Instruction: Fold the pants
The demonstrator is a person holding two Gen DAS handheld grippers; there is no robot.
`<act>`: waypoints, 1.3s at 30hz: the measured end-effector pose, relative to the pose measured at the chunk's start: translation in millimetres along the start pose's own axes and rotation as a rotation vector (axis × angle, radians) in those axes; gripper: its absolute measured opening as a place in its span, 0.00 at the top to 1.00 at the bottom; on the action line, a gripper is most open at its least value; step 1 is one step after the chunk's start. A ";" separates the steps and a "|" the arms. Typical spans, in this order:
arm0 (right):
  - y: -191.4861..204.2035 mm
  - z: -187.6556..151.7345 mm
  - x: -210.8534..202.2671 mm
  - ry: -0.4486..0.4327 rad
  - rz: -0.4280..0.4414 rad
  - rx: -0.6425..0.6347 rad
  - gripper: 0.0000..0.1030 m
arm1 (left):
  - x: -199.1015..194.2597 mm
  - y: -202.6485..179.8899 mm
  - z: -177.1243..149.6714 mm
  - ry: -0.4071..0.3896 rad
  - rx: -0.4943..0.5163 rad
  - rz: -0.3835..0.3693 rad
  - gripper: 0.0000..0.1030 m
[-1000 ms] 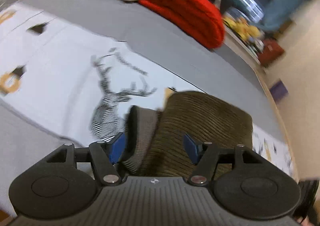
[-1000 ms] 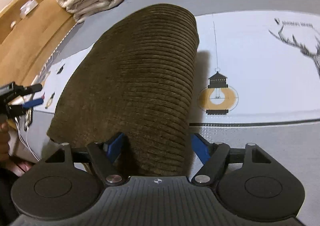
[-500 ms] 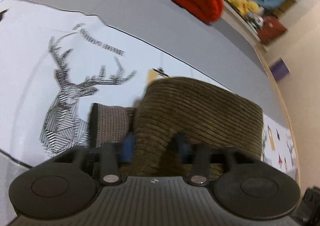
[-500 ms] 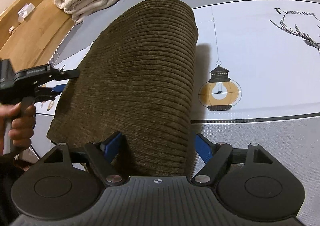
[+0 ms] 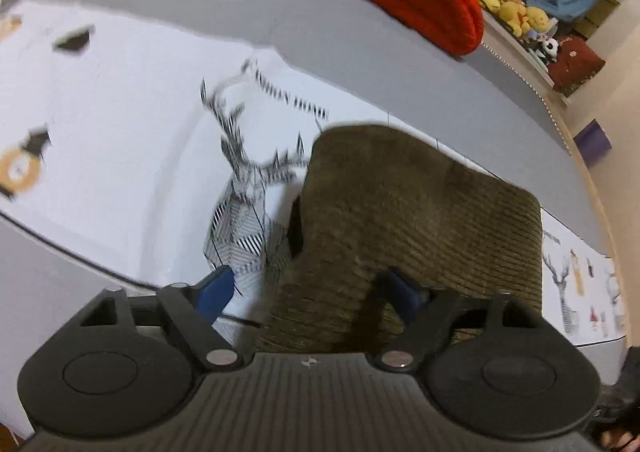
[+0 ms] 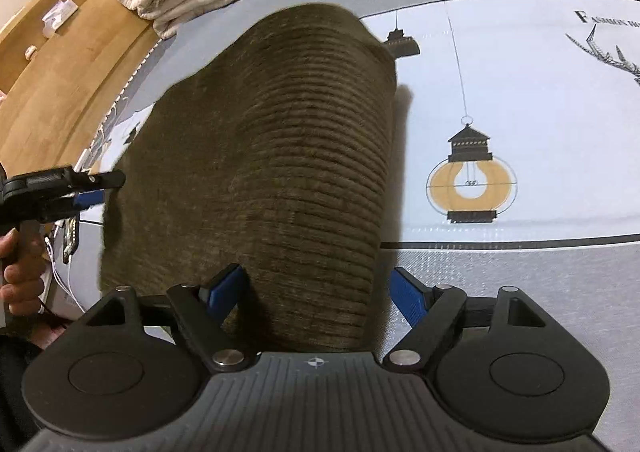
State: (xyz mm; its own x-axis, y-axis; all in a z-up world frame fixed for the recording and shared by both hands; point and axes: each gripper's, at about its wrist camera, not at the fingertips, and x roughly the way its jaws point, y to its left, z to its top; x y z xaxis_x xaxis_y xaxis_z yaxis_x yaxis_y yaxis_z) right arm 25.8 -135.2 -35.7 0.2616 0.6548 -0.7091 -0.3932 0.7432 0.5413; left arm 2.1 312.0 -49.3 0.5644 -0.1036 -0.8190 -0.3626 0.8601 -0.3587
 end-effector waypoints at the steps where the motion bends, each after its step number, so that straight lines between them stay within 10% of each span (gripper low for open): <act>1: -0.4 -0.7 2.9 0.005 0.003 0.009 0.20 | 6.6 0.8 -0.6 0.024 -0.015 -0.002 0.16; 5: -1.7 -1.6 8.9 0.006 0.023 0.037 0.23 | 25.4 -3.1 4.9 0.067 -0.064 -0.044 0.16; 8: 3.7 -0.4 5.6 -0.015 0.032 -0.001 0.48 | 44.6 -14.2 5.2 0.106 -0.068 -0.069 0.19; 15: 7.9 23.0 -39.9 -0.164 -0.002 -0.059 0.70 | 49.7 -55.5 12.0 0.069 -0.029 -0.125 0.55; 25: -61.9 48.6 -145.4 -0.202 -0.213 -0.082 0.73 | 94.9 -185.4 -6.6 0.165 0.186 -0.280 0.50; 30: -115.7 36.7 -148.7 -0.091 -0.394 -0.033 0.67 | 83.6 -215.6 -15.2 0.106 0.387 -0.103 0.29; 35: -116.6 51.6 -171.1 -0.263 -0.363 0.004 0.65 | 49.5 -216.0 -9.2 -0.069 0.400 -0.094 0.30; 39: -102.9 77.6 -155.4 -0.317 -0.332 -0.096 0.65 | 39.9 -223.5 -14.2 -0.133 0.429 -0.150 0.60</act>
State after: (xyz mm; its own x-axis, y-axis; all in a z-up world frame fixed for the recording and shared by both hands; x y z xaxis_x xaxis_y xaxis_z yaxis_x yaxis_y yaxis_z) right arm 94.0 -302.8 53.9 0.6375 0.4048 -0.6556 -0.3185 0.9132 0.2542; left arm 95.1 108.5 -8.2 0.6876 -0.2020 -0.6974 0.0536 0.9720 -0.2288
